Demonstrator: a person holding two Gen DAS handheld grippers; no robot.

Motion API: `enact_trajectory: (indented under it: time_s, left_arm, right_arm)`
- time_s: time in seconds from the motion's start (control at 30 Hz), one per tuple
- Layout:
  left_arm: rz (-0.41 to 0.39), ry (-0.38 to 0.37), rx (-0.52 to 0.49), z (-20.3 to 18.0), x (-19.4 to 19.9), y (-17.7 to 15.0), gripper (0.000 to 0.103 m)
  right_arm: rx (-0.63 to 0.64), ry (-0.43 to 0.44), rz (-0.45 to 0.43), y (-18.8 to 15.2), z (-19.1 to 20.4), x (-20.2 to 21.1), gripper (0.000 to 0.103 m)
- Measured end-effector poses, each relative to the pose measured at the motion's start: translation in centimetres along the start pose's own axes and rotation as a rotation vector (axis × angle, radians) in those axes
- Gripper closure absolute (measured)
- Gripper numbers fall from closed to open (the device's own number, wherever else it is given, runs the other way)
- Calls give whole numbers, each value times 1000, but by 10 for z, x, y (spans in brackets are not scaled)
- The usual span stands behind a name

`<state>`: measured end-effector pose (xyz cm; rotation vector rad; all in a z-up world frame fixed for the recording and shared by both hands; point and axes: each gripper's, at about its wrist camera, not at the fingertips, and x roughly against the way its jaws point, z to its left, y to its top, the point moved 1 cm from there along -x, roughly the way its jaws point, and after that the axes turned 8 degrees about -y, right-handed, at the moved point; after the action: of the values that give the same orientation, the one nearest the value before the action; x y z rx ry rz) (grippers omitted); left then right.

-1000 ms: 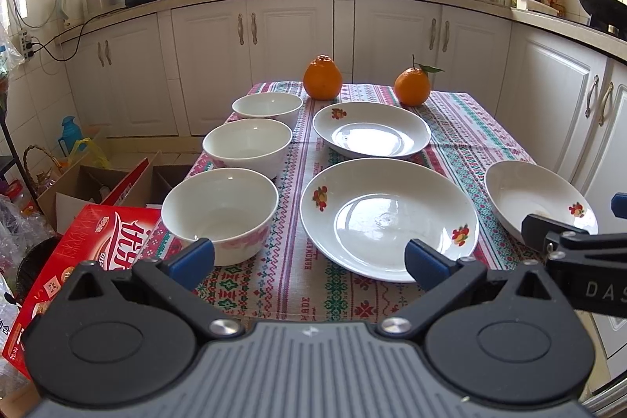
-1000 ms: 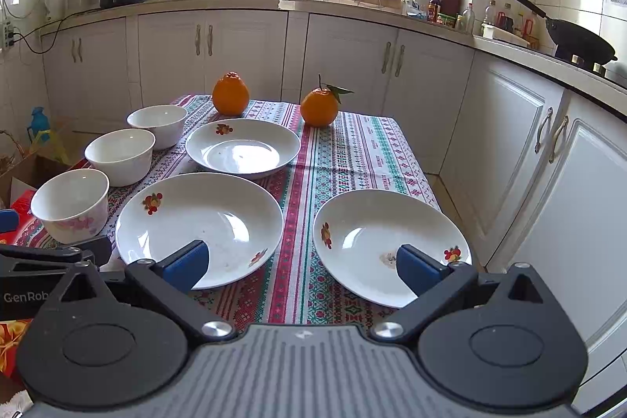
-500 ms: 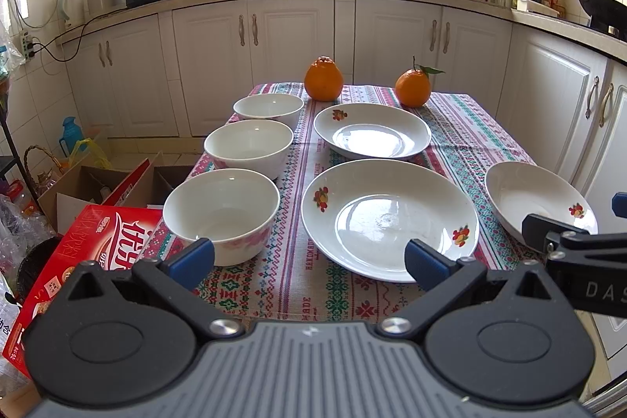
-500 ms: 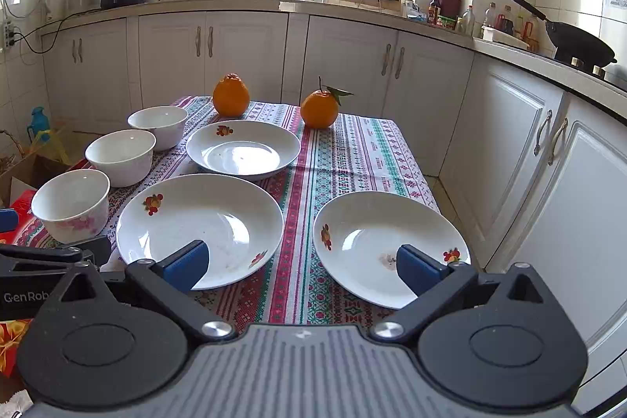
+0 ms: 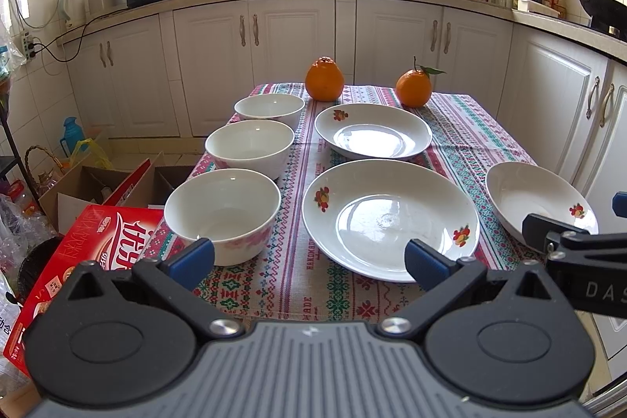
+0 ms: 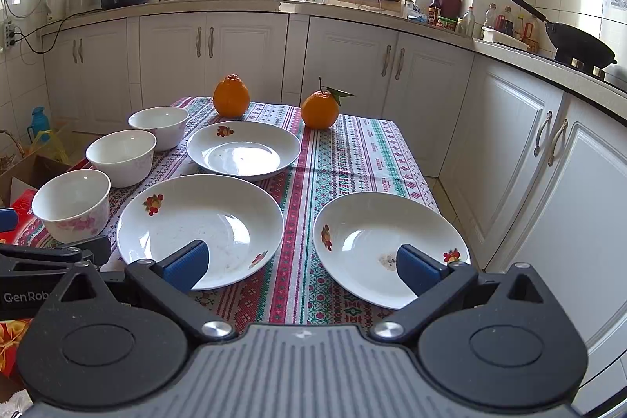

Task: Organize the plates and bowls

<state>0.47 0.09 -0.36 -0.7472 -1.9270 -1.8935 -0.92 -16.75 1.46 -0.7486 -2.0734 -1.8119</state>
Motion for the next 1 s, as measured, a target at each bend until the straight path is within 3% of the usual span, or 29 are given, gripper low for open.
enact_trajectory:
  time_s: [0.73, 1.0]
  left_arm:
    - [-9, -12, -31, -4, -2, 3, 1]
    - [-47, -90, -107, -8, -7, 26, 1]
  right_arm:
    - [9, 8, -5, -1, -2, -2, 0]
    - [20, 51, -29, 6, -18, -7, 0]
